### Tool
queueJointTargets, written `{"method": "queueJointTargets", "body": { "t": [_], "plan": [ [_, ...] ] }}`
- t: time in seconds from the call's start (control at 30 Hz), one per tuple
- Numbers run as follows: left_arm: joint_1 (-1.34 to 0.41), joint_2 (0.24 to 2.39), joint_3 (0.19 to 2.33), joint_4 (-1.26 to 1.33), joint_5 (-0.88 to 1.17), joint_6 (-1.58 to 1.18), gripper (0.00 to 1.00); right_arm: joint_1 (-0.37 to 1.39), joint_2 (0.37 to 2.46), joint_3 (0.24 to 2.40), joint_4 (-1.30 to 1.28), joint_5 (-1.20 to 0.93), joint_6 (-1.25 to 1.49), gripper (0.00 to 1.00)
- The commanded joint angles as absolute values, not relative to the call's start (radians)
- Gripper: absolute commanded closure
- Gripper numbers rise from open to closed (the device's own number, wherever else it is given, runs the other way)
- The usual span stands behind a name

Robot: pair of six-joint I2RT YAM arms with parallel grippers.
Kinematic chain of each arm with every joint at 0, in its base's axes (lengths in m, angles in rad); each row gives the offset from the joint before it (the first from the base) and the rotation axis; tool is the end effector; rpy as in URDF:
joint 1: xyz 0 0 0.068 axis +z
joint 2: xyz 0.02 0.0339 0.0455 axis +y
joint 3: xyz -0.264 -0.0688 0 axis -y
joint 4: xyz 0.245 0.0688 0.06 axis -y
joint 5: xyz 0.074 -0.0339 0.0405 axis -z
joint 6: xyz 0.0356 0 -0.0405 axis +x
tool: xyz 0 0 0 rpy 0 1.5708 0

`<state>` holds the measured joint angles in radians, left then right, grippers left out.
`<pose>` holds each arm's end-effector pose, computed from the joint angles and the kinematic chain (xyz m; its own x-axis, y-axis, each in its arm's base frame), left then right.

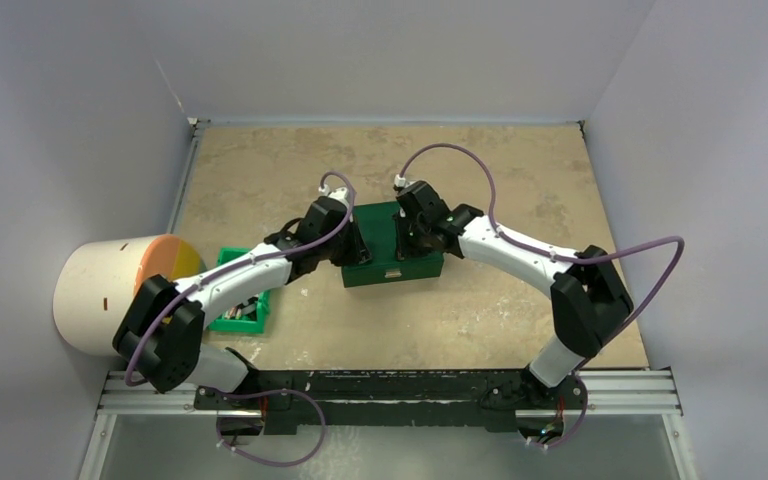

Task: Organize the mixed jewelry

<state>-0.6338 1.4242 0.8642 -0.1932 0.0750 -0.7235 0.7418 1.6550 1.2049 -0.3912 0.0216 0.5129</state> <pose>0.2408 -0.1803 0.2205 -0.8332 -0.2069 -0.5128 0.1108 0.8461 -0.5214 0.2674 0.2440 0.2423 -0.8052 -0.0724 -0.5886 -0.3096 0.8979 0.3130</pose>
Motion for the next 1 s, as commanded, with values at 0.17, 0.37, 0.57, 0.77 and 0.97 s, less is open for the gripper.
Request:
{"method": "queueJointTargets", "body": {
  "t": [0.17,0.37,0.57,0.77,0.97],
  "plan": [
    [-0.643,1.44,0.796,-0.293,0.032,-0.722,0.97,0.758,1.728,1.094,-0.472,0.081,0.54,1.0],
    [-0.643,1.414,0.854,-0.323,0.034,-0.719,0.85,0.758,1.709,1.165,-0.508,0.095,0.532,1.0],
    [-0.643,1.358,0.944,-0.387,0.005,-0.701,0.77,0.758,1.656,1.252,-0.56,0.124,0.534,0.91],
    [-0.643,1.281,1.051,-0.453,-0.055,-0.673,0.66,0.758,1.562,1.326,-0.626,0.151,0.525,0.69],
    [-0.643,1.217,1.16,-0.56,-0.159,-0.62,0.55,0.756,1.453,1.362,-0.662,0.293,0.501,0.49]
  ]
}}
